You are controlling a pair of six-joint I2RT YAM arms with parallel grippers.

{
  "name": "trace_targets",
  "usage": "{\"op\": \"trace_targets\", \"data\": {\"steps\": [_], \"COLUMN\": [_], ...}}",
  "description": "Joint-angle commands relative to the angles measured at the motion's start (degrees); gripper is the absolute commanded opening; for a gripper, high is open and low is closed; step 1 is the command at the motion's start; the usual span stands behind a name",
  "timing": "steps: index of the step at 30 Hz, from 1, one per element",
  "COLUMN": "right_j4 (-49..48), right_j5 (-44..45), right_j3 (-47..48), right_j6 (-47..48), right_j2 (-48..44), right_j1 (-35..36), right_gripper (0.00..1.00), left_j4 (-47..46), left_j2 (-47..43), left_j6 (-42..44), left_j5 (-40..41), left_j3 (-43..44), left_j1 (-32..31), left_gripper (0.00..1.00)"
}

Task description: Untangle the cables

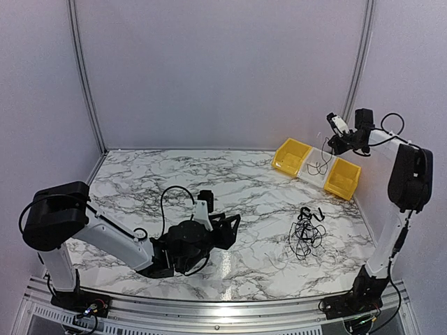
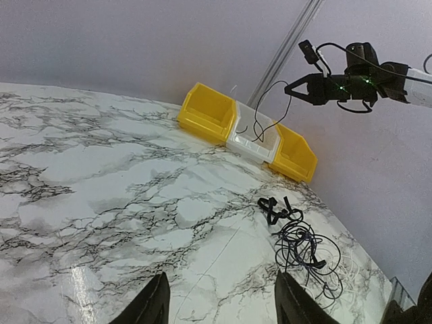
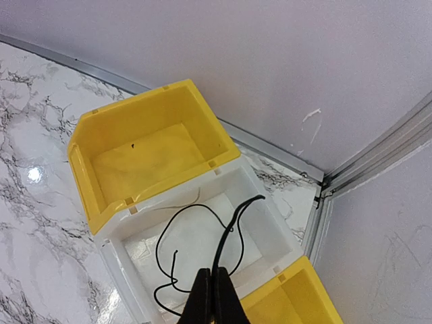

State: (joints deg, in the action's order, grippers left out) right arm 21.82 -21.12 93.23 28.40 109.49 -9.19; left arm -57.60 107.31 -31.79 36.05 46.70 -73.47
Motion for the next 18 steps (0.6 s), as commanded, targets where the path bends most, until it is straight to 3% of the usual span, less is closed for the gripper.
{"op": "trace_targets", "data": {"steps": [1, 18], "right_j4": [1.58, 7.23], "right_j5": [-1.02, 4.49], "right_j3": [4.53, 9.61], "right_j6": [-3.07, -3.18], "right_j2": [3.83, 15.04], "right_j1": [0.05, 2.65], "right_gripper": [0.0, 0.0], "left_j4": [-1.22, -1.27], "left_j2": [-1.3, 0.1], "left_j6": [-0.55, -1.91], "left_j5": [0.77, 0.01], "left_j3": [-0.49, -0.49], "left_j1": [-0.27, -0.36], "left_gripper": [0.55, 0.56]}}
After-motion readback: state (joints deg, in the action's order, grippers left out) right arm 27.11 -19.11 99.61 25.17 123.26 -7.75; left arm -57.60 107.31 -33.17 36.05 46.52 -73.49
